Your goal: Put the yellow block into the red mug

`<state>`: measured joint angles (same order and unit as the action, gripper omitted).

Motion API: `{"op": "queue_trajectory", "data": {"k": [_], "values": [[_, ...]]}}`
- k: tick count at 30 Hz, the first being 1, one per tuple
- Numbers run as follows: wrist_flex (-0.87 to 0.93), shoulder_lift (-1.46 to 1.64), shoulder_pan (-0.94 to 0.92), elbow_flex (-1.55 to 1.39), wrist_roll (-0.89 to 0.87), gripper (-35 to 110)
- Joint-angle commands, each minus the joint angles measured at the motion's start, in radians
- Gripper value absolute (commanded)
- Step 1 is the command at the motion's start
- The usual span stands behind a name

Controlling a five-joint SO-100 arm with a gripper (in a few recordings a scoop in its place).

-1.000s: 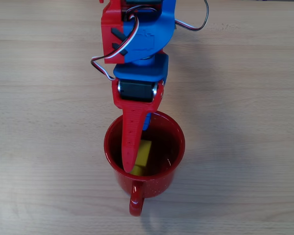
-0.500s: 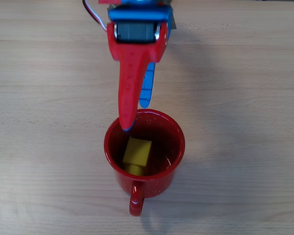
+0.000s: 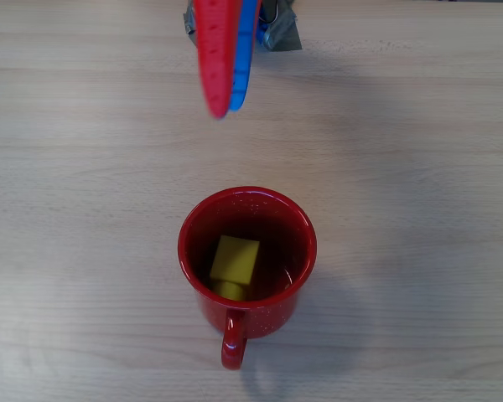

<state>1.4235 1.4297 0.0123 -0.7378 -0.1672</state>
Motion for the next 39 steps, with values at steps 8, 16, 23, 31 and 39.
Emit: {"op": "queue_trajectory", "data": {"k": [8,16,23,31,39], "values": [[-0.048,0.348,-0.021,-0.232,0.009,0],[-0.198,0.704,-0.028,-0.742,0.063,0],[-0.325,1.062,-0.023,-1.186,0.069,0],[-0.305,1.463,-0.006,-1.614,0.097,0],[-0.249,1.795,0.064,-1.962,0.035,0]]}}
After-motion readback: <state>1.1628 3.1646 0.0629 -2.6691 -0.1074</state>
